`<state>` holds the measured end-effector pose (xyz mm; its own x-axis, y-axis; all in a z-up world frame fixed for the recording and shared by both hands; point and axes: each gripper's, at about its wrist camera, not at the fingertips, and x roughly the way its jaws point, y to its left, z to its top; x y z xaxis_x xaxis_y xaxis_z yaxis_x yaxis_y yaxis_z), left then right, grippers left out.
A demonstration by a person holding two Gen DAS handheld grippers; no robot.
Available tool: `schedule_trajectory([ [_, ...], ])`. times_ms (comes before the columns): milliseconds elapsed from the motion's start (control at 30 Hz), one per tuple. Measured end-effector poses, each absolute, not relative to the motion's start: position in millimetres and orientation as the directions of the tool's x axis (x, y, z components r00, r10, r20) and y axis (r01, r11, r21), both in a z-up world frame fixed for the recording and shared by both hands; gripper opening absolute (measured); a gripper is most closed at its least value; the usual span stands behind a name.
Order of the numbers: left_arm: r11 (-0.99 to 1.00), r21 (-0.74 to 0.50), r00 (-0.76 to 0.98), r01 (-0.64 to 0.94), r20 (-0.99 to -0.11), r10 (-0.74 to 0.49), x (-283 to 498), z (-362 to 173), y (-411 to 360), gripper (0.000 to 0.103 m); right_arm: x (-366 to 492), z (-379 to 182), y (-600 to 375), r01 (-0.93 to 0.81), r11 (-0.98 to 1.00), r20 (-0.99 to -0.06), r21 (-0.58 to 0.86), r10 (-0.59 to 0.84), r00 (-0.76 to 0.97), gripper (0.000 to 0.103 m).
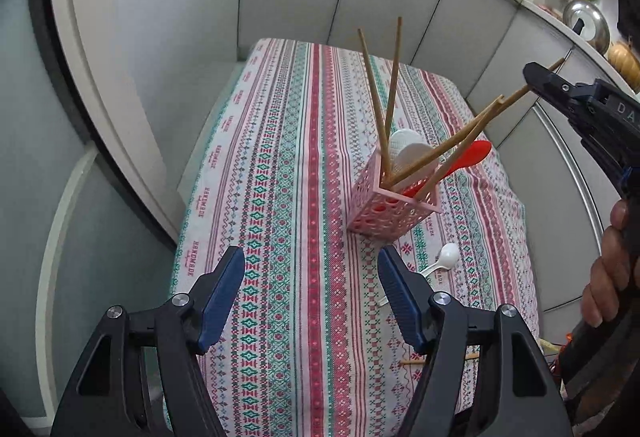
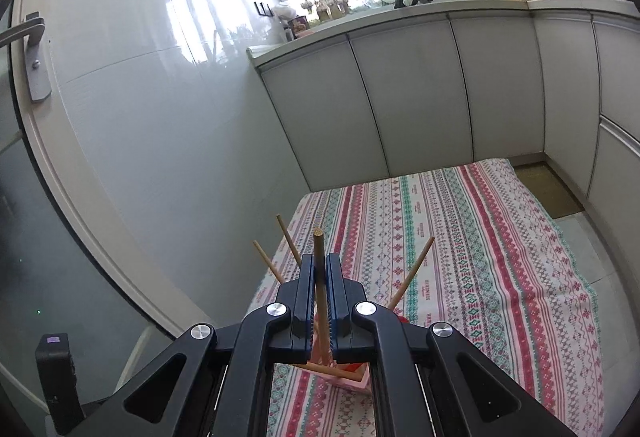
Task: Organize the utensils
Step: 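Lower the chopstick in the right gripper into the basket and open, then move the right gripper to the loose wooden chopstick and grasp it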
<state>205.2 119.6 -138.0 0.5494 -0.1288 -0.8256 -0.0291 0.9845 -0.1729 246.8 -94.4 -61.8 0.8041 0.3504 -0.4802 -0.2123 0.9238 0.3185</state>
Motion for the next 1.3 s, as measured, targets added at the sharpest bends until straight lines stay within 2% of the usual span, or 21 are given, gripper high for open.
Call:
schedule_trajectory([
  [100,0.985,-0.171,0.544,-0.026,-0.829,-0.130,206.2,-138.4,117.3,0.071,249.3,-69.0,-92.7,-0.233,0.912,-0.490,0.338,0.382,0.783,0.007],
  [267,0.988,-0.156,0.534,-0.018,-0.836,-0.122,207.3,-140.3,111.5,0.071,240.1,-61.7,-95.6,-0.259,0.898,-0.482,0.355,0.413,0.773,0.016],
  [400,0.991,-0.130,0.517,0.011,-0.848,-0.117,205.6,-144.2,101.1,0.071,227.3,-52.2,-111.7,-0.251,0.904,-0.492,0.346,0.403,0.772,0.017],
  [767,0.988,-0.088,0.444,0.127,-0.885,-0.136,193.7,-163.5,62.1,0.072,180.5,-55.6,-191.6,-0.118,0.949,-0.629,0.293,0.284,0.724,0.018],
  [1067,0.976,-0.057,0.374,0.212,-0.918,-0.134,180.1,-184.2,31.9,0.073,155.0,-92.4,-225.6,-0.028,0.975,-0.796,0.218,0.195,0.573,0.020],
  [1100,0.974,-0.054,0.364,0.220,-0.922,-0.134,178.9,-186.8,28.9,0.074,152.4,-98.9,-226.7,-0.026,0.977,-0.815,0.213,0.193,0.546,0.022],
  [1133,0.973,-0.052,0.357,0.226,-0.925,-0.132,178.1,-189.2,26.3,0.076,150.2,-104.8,-227.3,-0.025,0.977,-0.830,0.212,0.193,0.524,0.032],
  [1167,0.971,-0.047,0.348,0.234,-0.929,-0.129,177.4,-192.0,23.2,0.076,147.8,-112.3,-228.3,-0.021,0.978,-0.847,0.209,0.192,0.496,0.042],
  [1200,0.970,-0.043,0.341,0.240,-0.932,-0.125,176.9,-194.2,21.1,0.076,145.4,-119.7,-229.3,-0.015,0.978,-0.861,0.206,0.189,0.472,0.062],
  [1300,0.969,-0.035,0.321,0.247,-0.940,-0.116,177.1,-200.6,16.7,0.076,139.6,-136.6,-228.0,-0.034,0.982,-0.888,0.185,0.182,0.422,0.064],
])
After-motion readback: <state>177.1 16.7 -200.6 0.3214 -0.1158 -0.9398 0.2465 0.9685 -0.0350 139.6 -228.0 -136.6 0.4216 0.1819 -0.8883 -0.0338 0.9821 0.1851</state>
